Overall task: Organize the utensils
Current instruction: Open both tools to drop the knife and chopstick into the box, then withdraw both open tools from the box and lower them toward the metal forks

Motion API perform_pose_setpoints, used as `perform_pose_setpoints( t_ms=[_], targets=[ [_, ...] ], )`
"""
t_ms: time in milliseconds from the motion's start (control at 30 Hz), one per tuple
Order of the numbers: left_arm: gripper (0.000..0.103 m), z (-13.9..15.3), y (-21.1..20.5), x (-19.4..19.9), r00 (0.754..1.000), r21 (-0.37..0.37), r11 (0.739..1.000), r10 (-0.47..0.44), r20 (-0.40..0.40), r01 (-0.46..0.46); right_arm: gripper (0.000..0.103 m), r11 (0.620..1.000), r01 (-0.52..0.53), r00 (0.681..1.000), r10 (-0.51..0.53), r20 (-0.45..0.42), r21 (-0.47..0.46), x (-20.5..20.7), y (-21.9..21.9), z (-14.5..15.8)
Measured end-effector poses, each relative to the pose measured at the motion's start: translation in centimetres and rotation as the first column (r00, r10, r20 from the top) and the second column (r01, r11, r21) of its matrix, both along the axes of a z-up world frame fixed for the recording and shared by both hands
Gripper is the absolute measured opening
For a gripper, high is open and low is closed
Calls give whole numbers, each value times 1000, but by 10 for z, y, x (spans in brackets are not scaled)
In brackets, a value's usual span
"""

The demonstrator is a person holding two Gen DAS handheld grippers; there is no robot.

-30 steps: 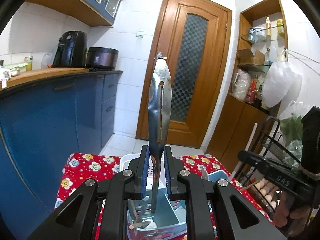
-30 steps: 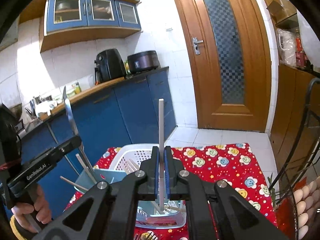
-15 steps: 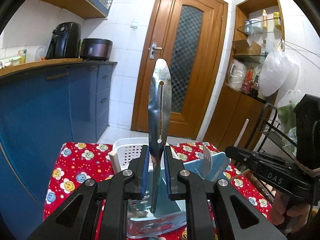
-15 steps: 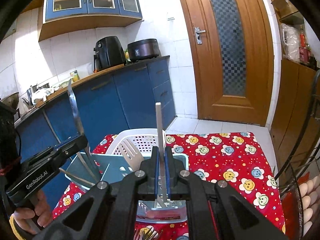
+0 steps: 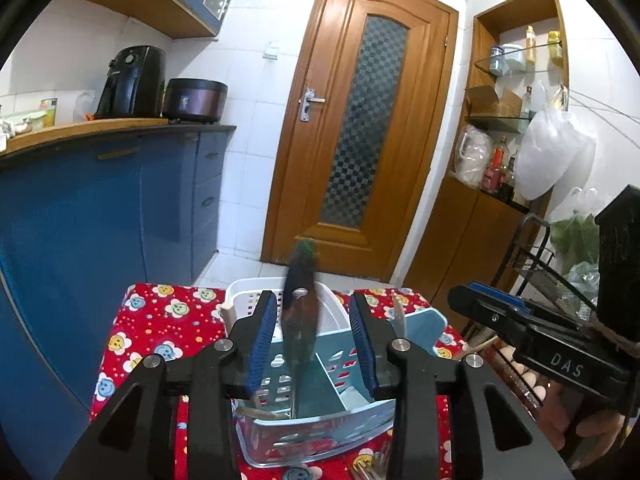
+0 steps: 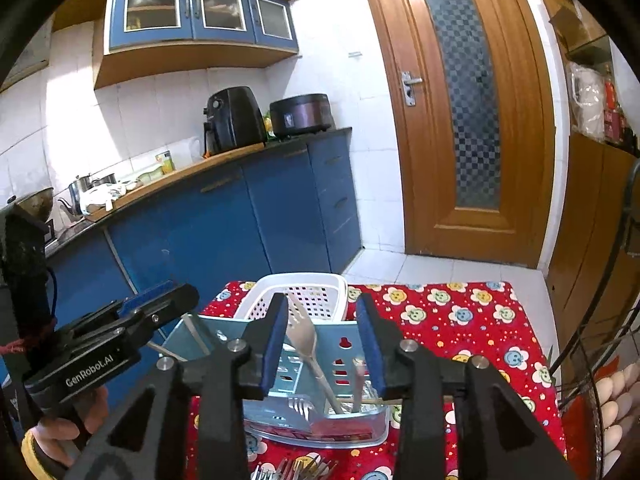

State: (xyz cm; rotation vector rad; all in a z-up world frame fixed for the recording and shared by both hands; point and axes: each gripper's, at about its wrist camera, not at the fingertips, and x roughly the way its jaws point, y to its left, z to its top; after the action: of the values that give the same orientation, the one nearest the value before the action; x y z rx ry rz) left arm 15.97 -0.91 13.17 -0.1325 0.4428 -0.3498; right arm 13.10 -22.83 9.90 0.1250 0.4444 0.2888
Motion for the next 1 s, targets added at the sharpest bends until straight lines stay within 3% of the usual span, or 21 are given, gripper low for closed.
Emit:
perform_pose_setpoints(
  t_ms=[700,1000],
  targets=[
    [39,44,3,-54,997,28,999,18,76,-20,39,997,-51,998,49,44,50,-52,-4,16],
    [39,48,-1,-83,999,55,998,-14,47,11,39,995,-60,998,59,12,79,-71,-8,8]
  ],
)
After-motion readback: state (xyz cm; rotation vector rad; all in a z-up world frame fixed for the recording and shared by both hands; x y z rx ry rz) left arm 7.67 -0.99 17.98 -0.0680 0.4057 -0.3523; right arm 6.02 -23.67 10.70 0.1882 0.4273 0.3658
